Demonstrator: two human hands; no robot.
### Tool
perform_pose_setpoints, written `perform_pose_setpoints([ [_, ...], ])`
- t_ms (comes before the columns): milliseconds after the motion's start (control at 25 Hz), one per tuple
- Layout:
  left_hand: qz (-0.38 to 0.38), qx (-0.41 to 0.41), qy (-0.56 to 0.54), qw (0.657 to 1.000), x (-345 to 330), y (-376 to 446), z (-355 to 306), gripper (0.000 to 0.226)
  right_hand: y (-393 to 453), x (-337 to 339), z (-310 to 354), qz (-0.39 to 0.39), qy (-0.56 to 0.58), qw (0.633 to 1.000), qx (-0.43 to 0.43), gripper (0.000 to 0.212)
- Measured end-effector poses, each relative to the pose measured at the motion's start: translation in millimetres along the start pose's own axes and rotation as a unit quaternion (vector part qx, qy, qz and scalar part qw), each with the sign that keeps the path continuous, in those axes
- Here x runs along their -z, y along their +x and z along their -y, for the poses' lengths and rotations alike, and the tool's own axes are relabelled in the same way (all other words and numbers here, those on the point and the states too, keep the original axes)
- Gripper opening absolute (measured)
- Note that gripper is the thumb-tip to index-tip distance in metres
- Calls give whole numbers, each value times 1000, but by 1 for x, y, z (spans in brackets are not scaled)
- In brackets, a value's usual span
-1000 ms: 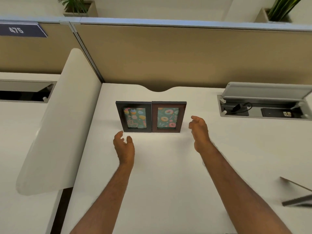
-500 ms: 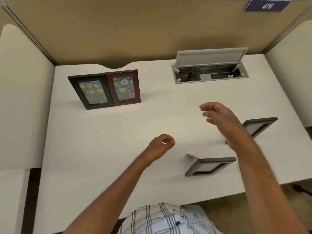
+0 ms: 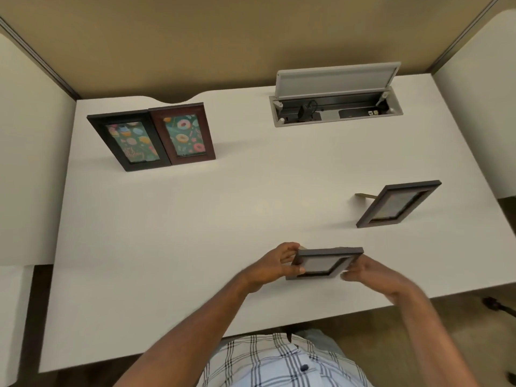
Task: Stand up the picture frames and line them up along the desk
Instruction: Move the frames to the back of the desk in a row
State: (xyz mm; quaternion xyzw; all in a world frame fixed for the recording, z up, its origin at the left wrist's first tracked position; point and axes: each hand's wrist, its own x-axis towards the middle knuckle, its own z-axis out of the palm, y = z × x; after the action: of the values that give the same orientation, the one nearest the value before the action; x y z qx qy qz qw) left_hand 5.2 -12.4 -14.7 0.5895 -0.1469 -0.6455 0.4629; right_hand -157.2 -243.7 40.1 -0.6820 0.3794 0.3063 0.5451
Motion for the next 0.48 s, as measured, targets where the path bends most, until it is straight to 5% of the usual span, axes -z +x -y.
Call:
perform_pose_setpoints([
  [240, -58, -30, -72, 995, -7, 8, -2, 46, 40, -17, 3, -3, 162, 985, 63, 62],
  [480, -121, -92, -116, 981, 46, 4, -43, 47, 76, -15, 68, -36, 248, 961, 120, 37],
])
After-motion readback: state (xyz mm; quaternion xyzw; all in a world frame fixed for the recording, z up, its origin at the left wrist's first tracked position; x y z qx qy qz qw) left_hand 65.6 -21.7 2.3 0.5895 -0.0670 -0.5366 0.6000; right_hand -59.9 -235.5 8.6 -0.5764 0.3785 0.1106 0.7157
